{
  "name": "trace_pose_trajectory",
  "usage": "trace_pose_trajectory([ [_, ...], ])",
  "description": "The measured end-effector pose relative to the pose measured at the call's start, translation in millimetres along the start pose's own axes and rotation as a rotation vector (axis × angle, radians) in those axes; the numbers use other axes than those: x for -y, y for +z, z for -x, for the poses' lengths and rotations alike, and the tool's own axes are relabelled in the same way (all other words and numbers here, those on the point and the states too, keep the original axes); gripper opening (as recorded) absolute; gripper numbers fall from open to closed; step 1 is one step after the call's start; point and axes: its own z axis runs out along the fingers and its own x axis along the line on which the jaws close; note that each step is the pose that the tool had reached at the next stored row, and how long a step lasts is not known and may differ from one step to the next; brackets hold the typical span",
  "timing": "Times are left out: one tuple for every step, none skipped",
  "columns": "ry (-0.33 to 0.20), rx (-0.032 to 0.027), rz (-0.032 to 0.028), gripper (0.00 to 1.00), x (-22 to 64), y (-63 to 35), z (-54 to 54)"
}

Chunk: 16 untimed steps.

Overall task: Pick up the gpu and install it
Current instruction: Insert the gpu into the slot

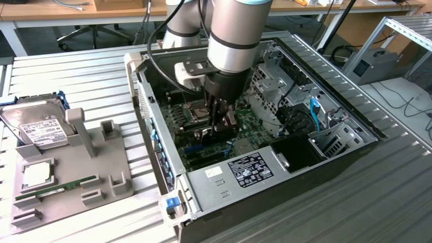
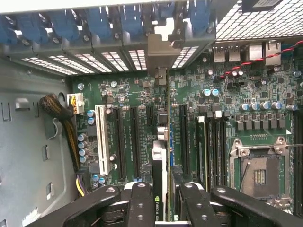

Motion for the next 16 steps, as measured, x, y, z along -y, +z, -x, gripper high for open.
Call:
trace_pose_trajectory([
  [0.000,0.0001,-0.0001,0.26,0.2,-1.4,0.1],
  [0.000,0.0002,-0.0001,0.26,0.5,-3.4,0.1],
  [0.000,0.0001,-0.0001,0.26,0.8,-5.7,0.0],
  [0.000,0.0000,0.0000,0.26,1.2,-8.0,0.0],
  [0.000,0.0002,-0.0001,0.26,1.9,-9.9,0.0],
  [-0.004,0.0006,-0.0003,0.26,2.8,-10.3,0.1],
  [-0.008,0.0003,-0.0002,0.26,3.1,-10.6,0.1],
  [-0.012,0.0000,-0.0002,0.26,3.3,-10.8,0.1],
  [-0.012,0.0001,-0.0003,0.26,3.3,-10.8,0.2],
  [-0.012,0.0001,-0.0003,0.26,3.3,-10.8,0.2],
  [-0.012,0.0001,-0.0003,0.26,3.3,-10.8,0.2],
  [-0.018,0.0000,-0.0003,0.26,3.4,-10.9,0.5],
  [-0.029,-0.0001,-0.0006,0.26,3.3,-10.8,1.2],
  [-0.032,0.0000,-0.0007,0.26,3.2,-10.8,2.1],
  [-0.032,0.0000,-0.0007,0.26,3.2,-10.8,2.7],
  [-0.032,-0.0001,-0.0007,0.26,3.1,-10.9,3.4],
])
